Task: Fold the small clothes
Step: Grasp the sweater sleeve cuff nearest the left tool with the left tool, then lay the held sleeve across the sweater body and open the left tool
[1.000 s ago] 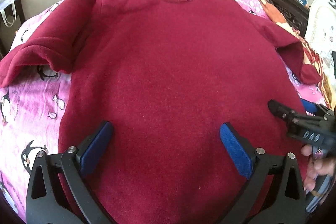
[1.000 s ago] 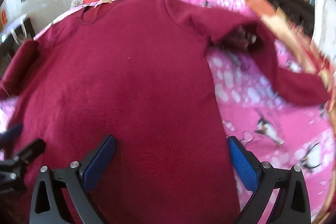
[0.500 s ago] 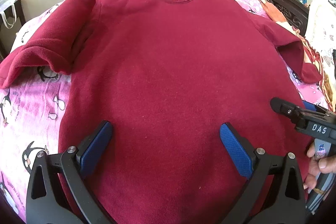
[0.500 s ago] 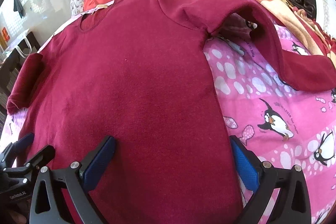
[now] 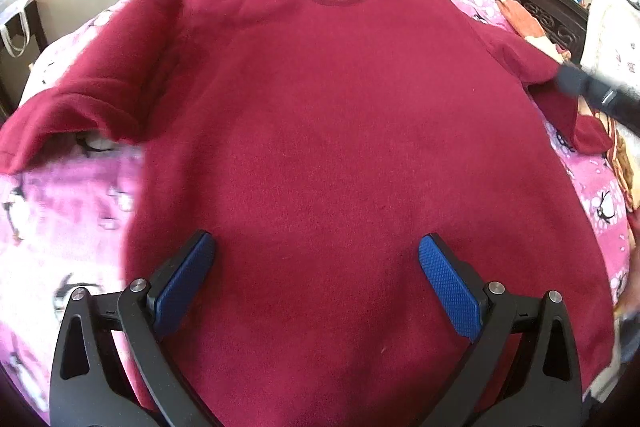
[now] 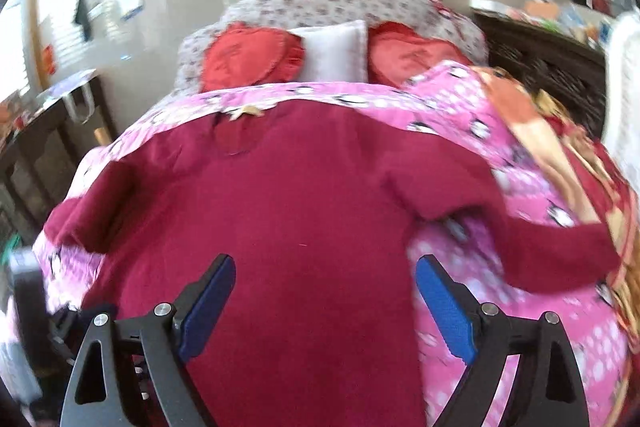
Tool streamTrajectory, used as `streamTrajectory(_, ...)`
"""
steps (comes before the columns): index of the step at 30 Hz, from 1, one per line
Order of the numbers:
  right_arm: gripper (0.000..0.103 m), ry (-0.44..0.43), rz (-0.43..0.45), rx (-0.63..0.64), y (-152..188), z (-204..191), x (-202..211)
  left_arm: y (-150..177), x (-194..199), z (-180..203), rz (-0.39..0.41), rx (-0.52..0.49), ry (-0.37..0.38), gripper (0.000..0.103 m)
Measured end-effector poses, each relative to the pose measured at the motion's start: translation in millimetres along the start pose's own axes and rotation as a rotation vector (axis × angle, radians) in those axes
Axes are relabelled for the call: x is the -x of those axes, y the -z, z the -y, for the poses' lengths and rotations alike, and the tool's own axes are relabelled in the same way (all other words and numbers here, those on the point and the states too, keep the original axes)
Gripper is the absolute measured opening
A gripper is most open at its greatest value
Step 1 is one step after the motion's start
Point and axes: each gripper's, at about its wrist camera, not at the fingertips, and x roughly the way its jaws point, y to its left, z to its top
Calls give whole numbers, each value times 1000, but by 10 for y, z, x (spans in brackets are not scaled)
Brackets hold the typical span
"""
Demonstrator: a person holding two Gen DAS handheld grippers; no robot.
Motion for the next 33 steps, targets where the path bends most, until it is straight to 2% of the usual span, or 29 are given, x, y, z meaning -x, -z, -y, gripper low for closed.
streamTrajectory(3, 90, 42, 8, 68, 170, -101, -213, -84, 307, -303, 69, 70, -31, 102)
streamTrajectory(6, 90, 56, -85, 54, 357, -87, -477, -152, 599, -728, 125, 138, -51, 102)
streamTrajectory(10, 90, 67, -99, 24, 359, -44, -526, -208, 842, -1523, 168, 283, -19, 102)
streamTrajectory(12, 90, 57, -109, 23, 362, -31, -555, -232, 898, -1887, 175, 362, 4, 102)
streamTrajectory(13, 90, 58, -112, 24, 382, -30, -561, -264, 938, -2185, 175, 429, 3, 102)
streamTrajectory(17, 90, 65, -120, 41, 396, -49, -573, -351, 965, -2994, 194, 599, 1, 102)
streamTrajectory(19, 90, 65, -125, 47, 399, -60, -577, -370, 864, -3335, 165, 678, -21, 102)
streamTrajectory(21, 90, 62, -136, 48, 404, -69, -600, -372, 773, -3492, 118, 701, -67, 102)
streamTrajectory(24, 90, 58, -143, 46, 403, -68, -617, -362, 726, -3422, 86, 698, -44, 102)
streamTrajectory(25, 90, 58, -143, 46, 401, -66, -617, -384, 750, -3225, 76, 651, -49, 102)
streamTrajectory(26, 90, 59, -144, 47, 402, -69, -622, -402, 777, -3065, 67, 600, -62, 102)
streamTrajectory(27, 90, 60, -146, 49, 403, -71, -627, -448, 814, -2755, 58, 506, -82, 102)
streamTrajectory(30, 90, 64, -152, 57, 410, -84, -642, -592, 834, -1922, 44, 275, -77, 102)
streamTrajectory(31, 90, 63, -153, 57, 408, -82, -648, -621, 854, -1532, 48, 177, -84, 102)
streamTrajectory(33, 90, 63, -152, 56, 408, -81, -646, -635, 845, -1116, 48, 97, -80, 102)
